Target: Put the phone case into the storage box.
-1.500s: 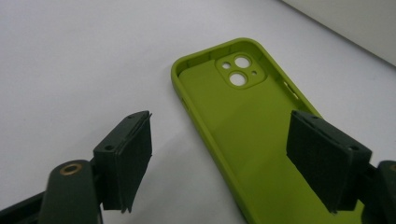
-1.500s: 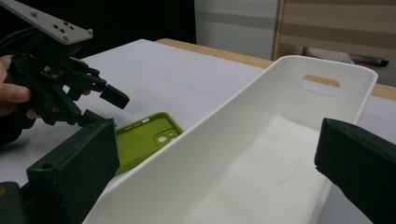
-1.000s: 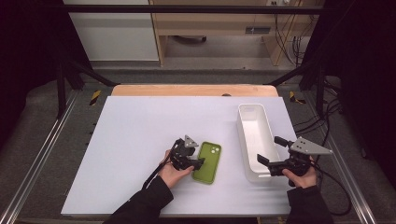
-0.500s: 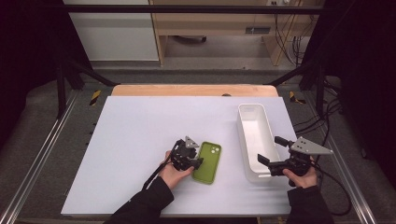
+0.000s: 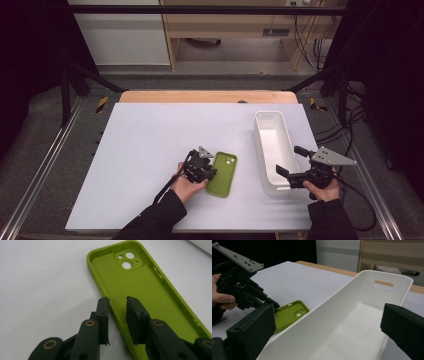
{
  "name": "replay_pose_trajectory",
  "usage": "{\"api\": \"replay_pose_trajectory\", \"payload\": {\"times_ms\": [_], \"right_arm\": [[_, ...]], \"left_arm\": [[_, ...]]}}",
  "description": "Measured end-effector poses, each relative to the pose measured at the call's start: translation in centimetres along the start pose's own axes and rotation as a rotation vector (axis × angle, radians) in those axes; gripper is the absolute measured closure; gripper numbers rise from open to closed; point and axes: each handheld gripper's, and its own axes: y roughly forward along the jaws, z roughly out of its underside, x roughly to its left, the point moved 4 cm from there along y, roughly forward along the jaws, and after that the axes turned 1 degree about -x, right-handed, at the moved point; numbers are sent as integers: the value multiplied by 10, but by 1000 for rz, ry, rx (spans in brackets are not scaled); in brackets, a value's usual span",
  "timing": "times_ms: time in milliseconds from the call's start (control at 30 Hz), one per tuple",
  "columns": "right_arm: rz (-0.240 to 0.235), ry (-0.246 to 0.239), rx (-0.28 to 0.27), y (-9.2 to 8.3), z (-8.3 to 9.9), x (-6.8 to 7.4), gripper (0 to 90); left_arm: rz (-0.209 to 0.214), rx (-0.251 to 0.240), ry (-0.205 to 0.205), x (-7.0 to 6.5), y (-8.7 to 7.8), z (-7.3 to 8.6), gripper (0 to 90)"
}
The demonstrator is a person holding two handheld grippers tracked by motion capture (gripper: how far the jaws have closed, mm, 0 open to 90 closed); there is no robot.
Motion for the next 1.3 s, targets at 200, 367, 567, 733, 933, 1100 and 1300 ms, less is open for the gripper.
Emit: {"api": "replay_pose_trajectory", "payload": {"times_ms": [200, 367, 567, 733, 933, 1100, 1300], "right_arm": [[-1, 2, -1, 0, 0, 0, 5], [1, 4, -2, -1, -1, 0, 5], [0, 4, -2, -1, -1, 0, 5], [-1, 3, -3, -1, -1, 0, 5], [0, 3, -5, -1, -1, 0, 5], [0, 4, -5, -2, -1, 0, 5], [1, 3, -6, -2, -1, 0, 5]], "left_arm": [[-1, 10, -19, 2, -1, -1, 780], [-20, 13, -11, 0, -1, -2, 793], [-37, 12, -20, -2, -1, -2, 810], [-47, 10, -18, -1, -1, -2, 845], [-51, 11, -17, -1, -1, -2, 845], [-49, 16, -29, -1, -1, -2, 839], [-61, 10, -22, -2, 0, -2, 845]]}}
